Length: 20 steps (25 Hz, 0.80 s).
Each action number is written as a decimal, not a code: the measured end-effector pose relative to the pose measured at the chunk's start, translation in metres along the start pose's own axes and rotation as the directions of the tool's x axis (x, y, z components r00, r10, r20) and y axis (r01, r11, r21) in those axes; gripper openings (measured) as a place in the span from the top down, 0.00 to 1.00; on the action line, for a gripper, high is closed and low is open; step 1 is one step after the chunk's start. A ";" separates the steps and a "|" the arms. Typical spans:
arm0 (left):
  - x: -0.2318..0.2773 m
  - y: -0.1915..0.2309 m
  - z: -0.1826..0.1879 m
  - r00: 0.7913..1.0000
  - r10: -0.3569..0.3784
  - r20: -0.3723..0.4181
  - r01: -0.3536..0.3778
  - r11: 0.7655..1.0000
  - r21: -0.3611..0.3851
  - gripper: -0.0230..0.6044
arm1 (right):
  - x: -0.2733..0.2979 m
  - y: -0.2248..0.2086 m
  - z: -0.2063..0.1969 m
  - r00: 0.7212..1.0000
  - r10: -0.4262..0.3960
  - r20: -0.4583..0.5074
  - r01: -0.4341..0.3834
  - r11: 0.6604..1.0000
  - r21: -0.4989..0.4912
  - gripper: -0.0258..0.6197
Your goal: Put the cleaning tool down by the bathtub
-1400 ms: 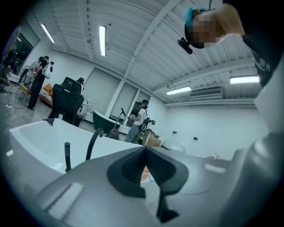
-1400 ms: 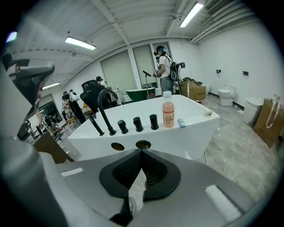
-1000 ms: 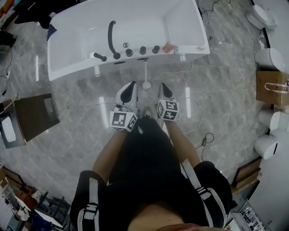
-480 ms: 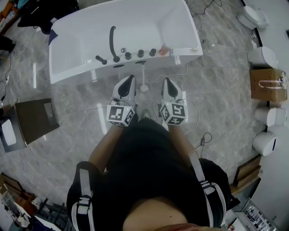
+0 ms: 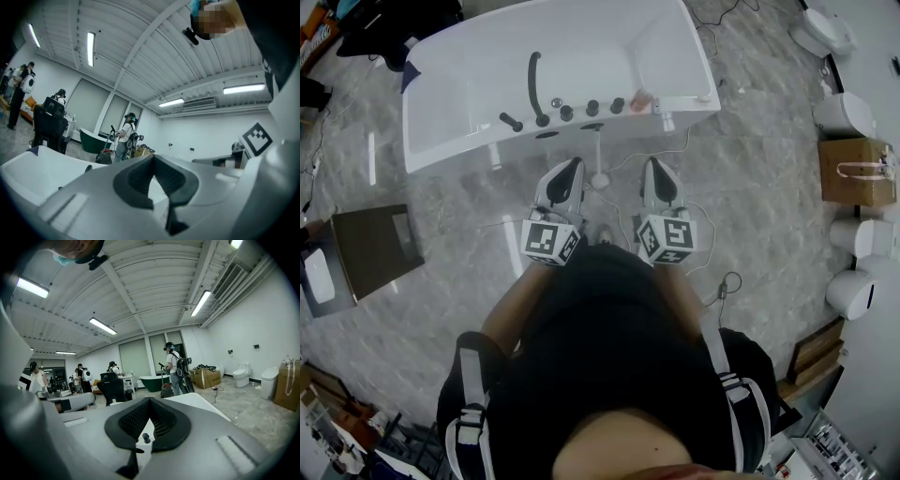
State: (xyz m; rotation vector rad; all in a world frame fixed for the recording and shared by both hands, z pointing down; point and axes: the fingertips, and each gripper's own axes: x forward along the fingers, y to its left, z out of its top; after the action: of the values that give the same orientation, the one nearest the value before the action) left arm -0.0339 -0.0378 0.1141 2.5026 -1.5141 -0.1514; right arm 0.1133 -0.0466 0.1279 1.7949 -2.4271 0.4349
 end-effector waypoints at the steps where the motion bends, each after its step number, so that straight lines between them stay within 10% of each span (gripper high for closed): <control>1: -0.001 -0.001 0.000 1.000 -0.002 -0.001 0.002 1.000 0.000 0.95 | -0.001 0.000 0.002 1.000 0.001 0.005 -0.001 1.000 0.000 0.96; 20: 0.008 -0.004 0.001 1.000 -0.029 -0.002 0.029 1.000 0.002 0.95 | 0.004 0.006 0.027 0.998 0.025 0.057 -0.023 1.000 -0.021 0.96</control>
State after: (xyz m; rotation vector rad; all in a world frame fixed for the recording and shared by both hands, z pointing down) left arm -0.0270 -0.0438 0.1121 2.5258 -1.4784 -0.1515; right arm 0.1088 -0.0562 0.1021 1.7964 -2.4840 0.3650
